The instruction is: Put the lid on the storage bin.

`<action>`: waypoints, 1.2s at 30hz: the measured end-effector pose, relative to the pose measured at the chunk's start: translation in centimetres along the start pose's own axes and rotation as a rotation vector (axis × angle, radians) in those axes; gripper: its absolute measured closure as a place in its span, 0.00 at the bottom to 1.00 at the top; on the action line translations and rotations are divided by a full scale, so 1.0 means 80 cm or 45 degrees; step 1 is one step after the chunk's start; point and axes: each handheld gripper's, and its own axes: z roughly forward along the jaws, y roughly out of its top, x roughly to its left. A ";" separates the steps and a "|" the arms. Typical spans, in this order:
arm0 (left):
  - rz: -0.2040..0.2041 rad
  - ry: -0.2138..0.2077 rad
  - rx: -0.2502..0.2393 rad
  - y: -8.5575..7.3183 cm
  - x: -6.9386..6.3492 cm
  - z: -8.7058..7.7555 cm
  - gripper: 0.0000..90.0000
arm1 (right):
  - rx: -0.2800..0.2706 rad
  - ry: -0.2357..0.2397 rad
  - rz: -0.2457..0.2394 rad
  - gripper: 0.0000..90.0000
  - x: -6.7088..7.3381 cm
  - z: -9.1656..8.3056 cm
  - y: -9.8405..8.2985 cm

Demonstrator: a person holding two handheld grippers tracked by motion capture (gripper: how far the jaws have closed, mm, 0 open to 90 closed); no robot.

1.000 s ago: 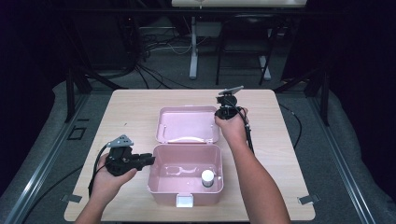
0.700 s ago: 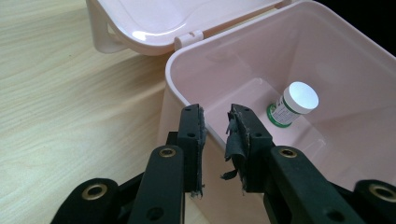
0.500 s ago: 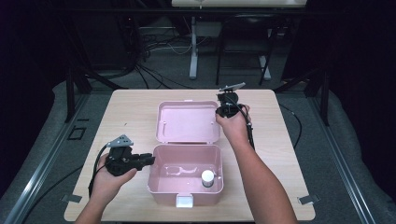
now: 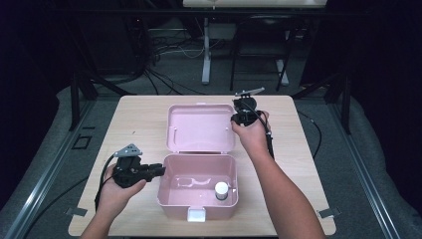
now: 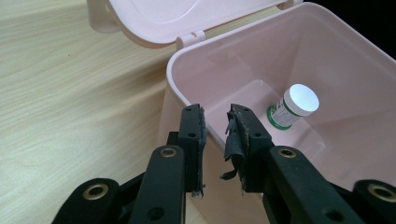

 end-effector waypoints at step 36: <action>-0.026 -0.015 0.000 -0.001 0.001 -0.001 0.83 | -0.199 0.083 -0.135 0.97 0.010 -0.074 -0.021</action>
